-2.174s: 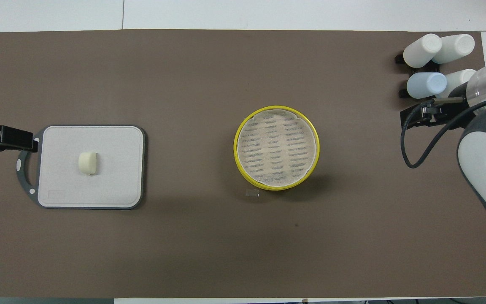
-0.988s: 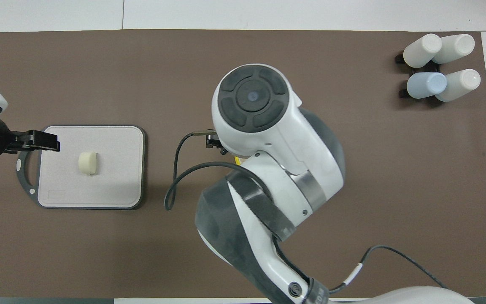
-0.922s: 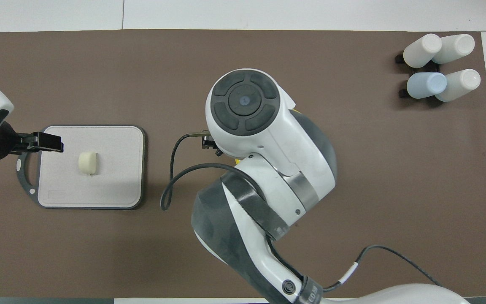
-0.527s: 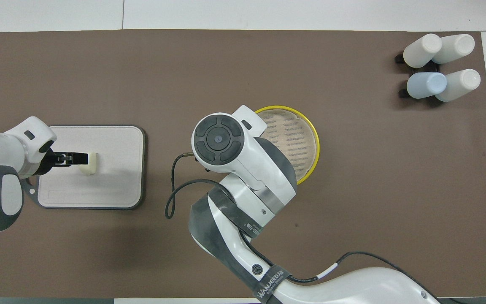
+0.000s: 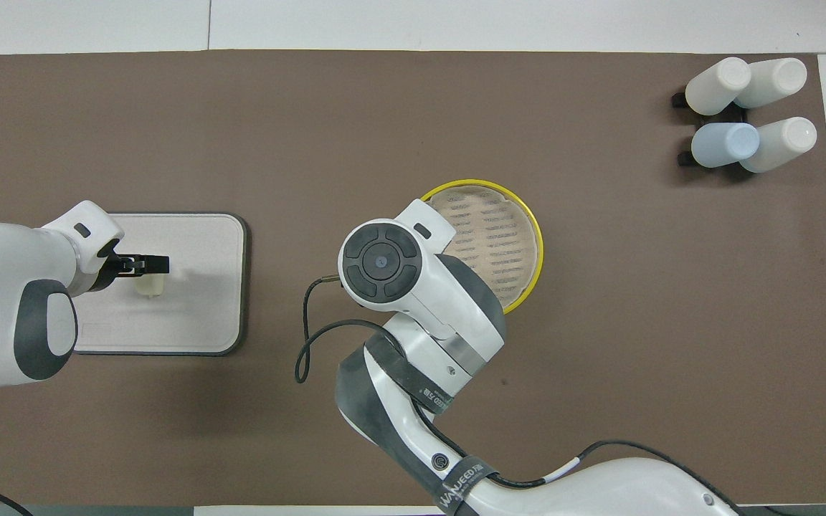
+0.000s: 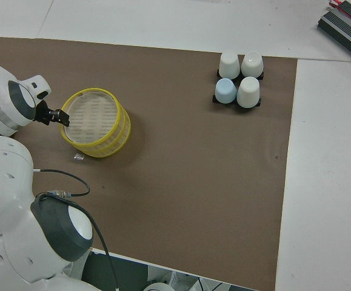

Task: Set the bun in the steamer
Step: 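Grasp the steamer lid with the right gripper while the left gripper grasps the bun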

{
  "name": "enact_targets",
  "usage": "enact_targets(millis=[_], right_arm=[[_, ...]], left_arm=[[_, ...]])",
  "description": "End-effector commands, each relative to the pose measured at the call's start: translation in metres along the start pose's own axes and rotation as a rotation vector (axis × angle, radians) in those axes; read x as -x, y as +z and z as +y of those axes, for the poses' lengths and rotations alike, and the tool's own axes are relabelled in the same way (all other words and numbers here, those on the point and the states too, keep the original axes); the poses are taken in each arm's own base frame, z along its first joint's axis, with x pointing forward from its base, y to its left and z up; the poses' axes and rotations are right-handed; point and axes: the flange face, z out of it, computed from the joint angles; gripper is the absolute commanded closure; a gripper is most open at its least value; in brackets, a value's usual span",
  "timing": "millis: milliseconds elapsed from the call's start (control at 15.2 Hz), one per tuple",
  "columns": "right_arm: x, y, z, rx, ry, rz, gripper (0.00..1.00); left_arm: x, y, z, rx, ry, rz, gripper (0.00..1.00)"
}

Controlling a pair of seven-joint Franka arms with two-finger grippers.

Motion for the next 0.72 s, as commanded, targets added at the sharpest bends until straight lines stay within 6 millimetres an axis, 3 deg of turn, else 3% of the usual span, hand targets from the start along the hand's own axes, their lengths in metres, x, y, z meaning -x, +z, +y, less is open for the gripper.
enact_targets(millis=[0,132,461,593,659], right_arm=[[0.008,-0.006,0.007,0.006,-0.040,0.021,0.64],[0.007,-0.004,0.009,0.010,-0.062,0.016,0.99],[-0.001,-0.011,0.019,0.077,-0.136,0.019,1.00],[-0.015,-0.040,0.025,0.116,-0.142,0.022,1.00],[-0.026,-0.060,0.033,0.127,-0.143,0.008,1.00]], left_arm=[[0.005,0.016,0.007,0.004,0.020,0.029,0.00],[0.006,0.017,0.007,0.005,0.020,0.020,0.00],[0.009,0.015,0.008,0.008,0.019,-0.015,0.00],[0.009,0.015,0.008,0.009,0.019,-0.021,0.00],[0.009,0.014,0.008,0.009,0.019,-0.020,0.07]])
